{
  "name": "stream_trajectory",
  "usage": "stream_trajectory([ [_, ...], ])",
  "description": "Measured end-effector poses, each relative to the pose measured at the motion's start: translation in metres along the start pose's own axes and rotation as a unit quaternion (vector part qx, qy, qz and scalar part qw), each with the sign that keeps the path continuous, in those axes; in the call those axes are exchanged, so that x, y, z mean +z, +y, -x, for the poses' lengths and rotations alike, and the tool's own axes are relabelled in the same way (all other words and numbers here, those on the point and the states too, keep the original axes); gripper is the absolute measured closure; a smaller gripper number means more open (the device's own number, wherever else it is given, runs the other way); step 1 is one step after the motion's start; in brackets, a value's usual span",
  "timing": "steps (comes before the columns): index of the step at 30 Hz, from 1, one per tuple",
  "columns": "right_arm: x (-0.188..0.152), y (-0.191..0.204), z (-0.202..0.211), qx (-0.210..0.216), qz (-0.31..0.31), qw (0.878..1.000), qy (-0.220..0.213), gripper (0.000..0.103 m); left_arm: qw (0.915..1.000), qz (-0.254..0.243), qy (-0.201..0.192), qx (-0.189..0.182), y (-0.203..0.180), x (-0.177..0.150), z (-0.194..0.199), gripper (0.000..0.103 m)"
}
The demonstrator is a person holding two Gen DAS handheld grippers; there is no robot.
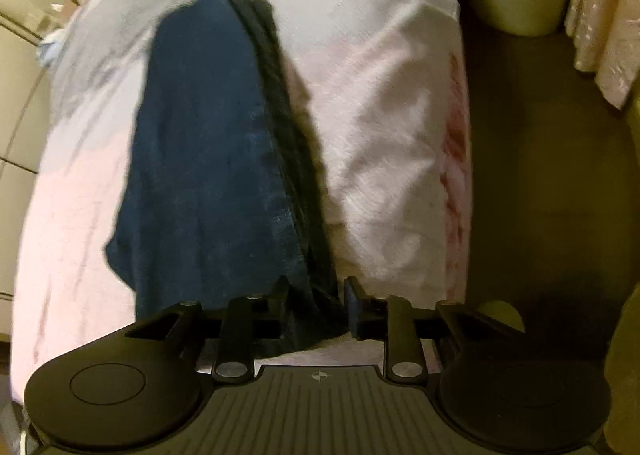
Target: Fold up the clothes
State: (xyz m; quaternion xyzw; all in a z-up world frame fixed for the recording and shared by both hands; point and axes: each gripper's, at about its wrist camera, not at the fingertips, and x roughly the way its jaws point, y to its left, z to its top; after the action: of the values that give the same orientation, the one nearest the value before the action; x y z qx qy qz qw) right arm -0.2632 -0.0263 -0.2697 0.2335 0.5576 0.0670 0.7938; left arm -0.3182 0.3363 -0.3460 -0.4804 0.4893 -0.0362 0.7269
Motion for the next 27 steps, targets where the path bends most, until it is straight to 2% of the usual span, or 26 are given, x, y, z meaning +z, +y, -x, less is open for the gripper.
stream_trajectory([
  [2, -0.005, 0.007, 0.017, -0.010, 0.034, 0.999, -0.040, 0.073, 0.9972, -0.068, -0.011, 0.029, -0.021, 0.012, 0.015, 0.088],
  [5, -0.007, 0.022, 0.031, -0.022, 0.097, 0.991, -0.093, 0.073, 0.9827, -0.170, -0.039, 0.062, -0.053, 0.025, 0.033, 0.088],
  [7, -0.008, 0.035, 0.025, -0.025, 0.141, 0.985, -0.098, 0.073, 0.9746, -0.214, -0.045, 0.047, -0.070, 0.031, 0.026, 0.088],
  [9, -0.012, 0.045, 0.005, -0.049, 0.191, 0.977, -0.084, 0.073, 0.9647, -0.257, -0.039, 0.042, -0.083, 0.032, 0.004, 0.090],
  [11, -0.019, 0.051, -0.018, -0.077, 0.242, 0.964, -0.081, 0.073, 0.9489, -0.311, -0.028, 0.043, -0.093, 0.024, -0.024, 0.092],
  [14, -0.024, 0.036, -0.043, -0.103, 0.232, 0.966, -0.055, 0.073, 0.9396, -0.327, 0.002, 0.102, -0.080, 0.021, -0.069, 0.095],
  [17, -0.011, 0.029, -0.035, -0.087, 0.192, 0.977, -0.034, 0.073, 0.9478, -0.300, 0.005, 0.109, -0.082, 0.026, -0.062, 0.094],
  [19, -0.008, 0.032, -0.020, -0.083, 0.185, 0.979, -0.023, 0.073, 0.9450, -0.293, 0.012, 0.144, -0.091, 0.028, -0.054, 0.094],
  [22, -0.005, 0.039, 0.001, -0.088, 0.182, 0.979, 0.003, 0.073, 0.9377, -0.293, 0.027, 0.185, -0.105, 0.021, -0.036, 0.093],
  [24, -0.001, 0.044, 0.008, -0.098, 0.179, 0.978, 0.030, 0.072, 0.9284, -0.302, 0.032, 0.215, -0.116, 0.012, -0.023, 0.093],
  [27, 0.003, 0.042, 0.015, -0.099, 0.156, 0.981, 0.051, 0.072, 0.9151, -0.321, 0.029, 0.242, -0.131, -0.002, -0.004, 0.083],
])
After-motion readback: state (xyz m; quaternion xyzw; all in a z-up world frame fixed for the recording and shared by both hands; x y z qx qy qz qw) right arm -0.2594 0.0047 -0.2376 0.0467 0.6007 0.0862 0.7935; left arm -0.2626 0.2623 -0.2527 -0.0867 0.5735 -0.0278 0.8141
